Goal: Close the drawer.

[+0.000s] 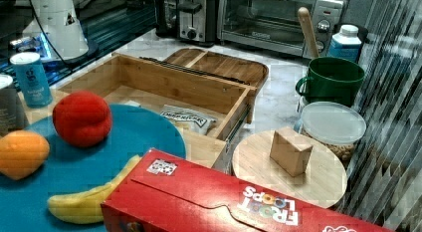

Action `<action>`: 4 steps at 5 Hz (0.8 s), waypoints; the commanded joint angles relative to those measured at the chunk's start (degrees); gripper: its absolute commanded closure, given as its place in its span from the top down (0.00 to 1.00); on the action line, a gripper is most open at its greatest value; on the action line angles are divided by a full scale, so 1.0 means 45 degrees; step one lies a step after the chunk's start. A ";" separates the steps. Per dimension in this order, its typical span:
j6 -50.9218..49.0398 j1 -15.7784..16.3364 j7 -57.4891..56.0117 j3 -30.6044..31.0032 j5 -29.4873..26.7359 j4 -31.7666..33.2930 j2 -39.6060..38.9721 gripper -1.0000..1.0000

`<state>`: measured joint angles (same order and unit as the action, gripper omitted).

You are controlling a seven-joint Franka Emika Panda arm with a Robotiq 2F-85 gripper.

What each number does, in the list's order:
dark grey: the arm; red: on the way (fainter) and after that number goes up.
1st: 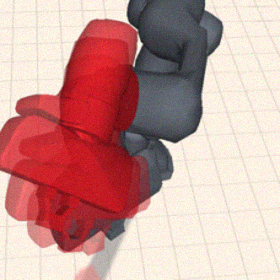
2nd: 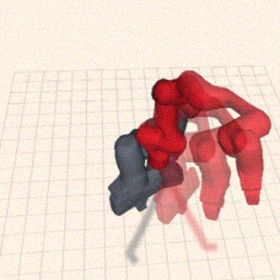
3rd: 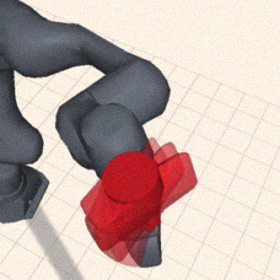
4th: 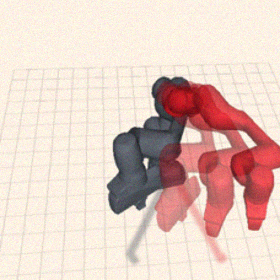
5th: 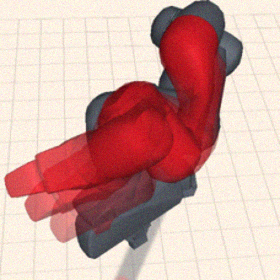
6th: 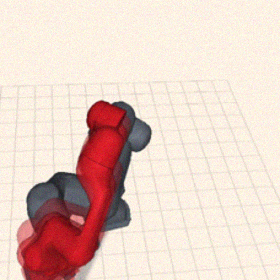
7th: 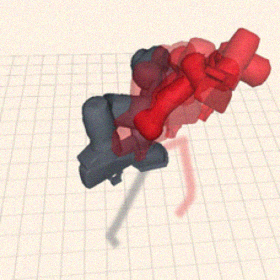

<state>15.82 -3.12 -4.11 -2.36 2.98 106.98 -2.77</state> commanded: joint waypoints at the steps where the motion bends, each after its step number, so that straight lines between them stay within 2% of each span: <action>1: 0.0653 0.0422 -0.1125 0.0709 -0.0369 0.0927 0.0269 1.00; 3: 0.0421 0.0964 -0.2926 0.1362 -0.0905 0.1111 0.0104 1.00; 4: 0.1041 0.0257 -0.3563 0.2733 -0.1199 0.1486 0.0168 1.00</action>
<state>17.33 -4.53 -15.62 5.19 -0.87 113.08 -3.62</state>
